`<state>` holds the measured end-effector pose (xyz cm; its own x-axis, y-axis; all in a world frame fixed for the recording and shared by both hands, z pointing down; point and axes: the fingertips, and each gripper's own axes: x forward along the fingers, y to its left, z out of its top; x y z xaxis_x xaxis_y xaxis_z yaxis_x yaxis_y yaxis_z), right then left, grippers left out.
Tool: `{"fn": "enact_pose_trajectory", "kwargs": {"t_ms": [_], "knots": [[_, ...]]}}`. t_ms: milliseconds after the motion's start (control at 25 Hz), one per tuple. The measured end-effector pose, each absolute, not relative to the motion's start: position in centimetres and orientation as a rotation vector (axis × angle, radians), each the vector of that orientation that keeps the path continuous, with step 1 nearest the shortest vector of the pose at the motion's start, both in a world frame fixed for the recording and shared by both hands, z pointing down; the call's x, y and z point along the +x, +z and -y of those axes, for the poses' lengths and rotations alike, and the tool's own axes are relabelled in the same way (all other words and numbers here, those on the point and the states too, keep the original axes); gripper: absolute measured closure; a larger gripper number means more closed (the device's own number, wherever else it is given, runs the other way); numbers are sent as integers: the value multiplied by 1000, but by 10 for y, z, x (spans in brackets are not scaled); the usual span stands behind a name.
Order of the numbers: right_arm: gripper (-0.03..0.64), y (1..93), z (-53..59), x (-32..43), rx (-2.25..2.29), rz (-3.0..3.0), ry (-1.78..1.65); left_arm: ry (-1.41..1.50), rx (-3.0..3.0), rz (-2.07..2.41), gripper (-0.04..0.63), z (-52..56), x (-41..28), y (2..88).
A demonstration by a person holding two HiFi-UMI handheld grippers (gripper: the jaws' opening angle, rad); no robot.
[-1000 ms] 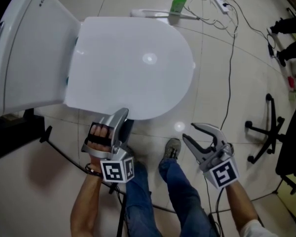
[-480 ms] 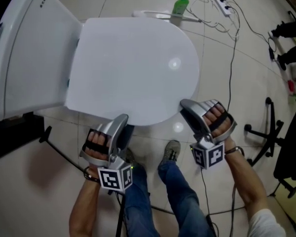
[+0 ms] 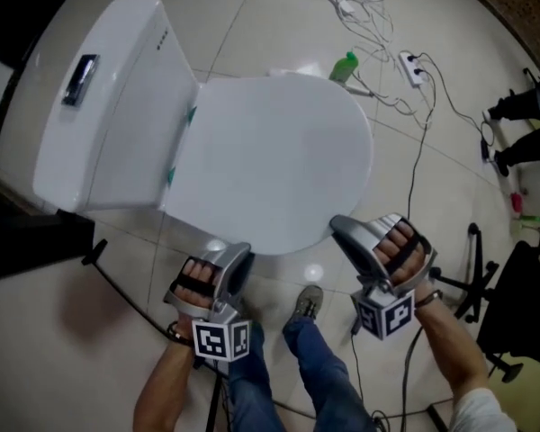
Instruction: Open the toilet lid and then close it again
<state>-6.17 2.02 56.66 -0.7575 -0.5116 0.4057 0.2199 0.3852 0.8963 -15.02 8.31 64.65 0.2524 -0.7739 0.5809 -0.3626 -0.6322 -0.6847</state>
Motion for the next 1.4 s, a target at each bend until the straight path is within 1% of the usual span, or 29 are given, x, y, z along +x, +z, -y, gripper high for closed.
{"fn": "enact_pose_trajectory", "kwargs": {"t_ms": [200,360,600,680,840,920,1080,1240,1400], "knots": [[535,481,-19,-137,113,1985,-1542,-1375,-2187,-1259,542,-83,-197,592],[535,442,-18,-198,-3,1948,-1581,-1328,-2273,-1506,558,-80,-240,564],[535,412,-15,-285,-148,1916,-1597,-1226,-2346,-1831,571,-79,-299,538],[535,408,-13,-312,-193,1907,-1592,-1204,-2342,-1901,588,-80,-319,533],[535,410,-12,-359,-275,1889,-1580,-1073,-2218,-2203,592,-83,-387,517],[535,412,-11,-380,-306,1879,-1576,-1033,-2175,-2283,592,-85,-414,510],[532,414,-12,-396,-377,1853,-1501,-999,-2161,-2298,593,-99,-425,503],[532,412,-11,-402,-385,1832,-1539,-992,-2161,-2283,593,-110,-427,497],[526,409,-9,-404,-316,1888,-1532,-987,-2155,-2234,593,-111,-425,473]]}}
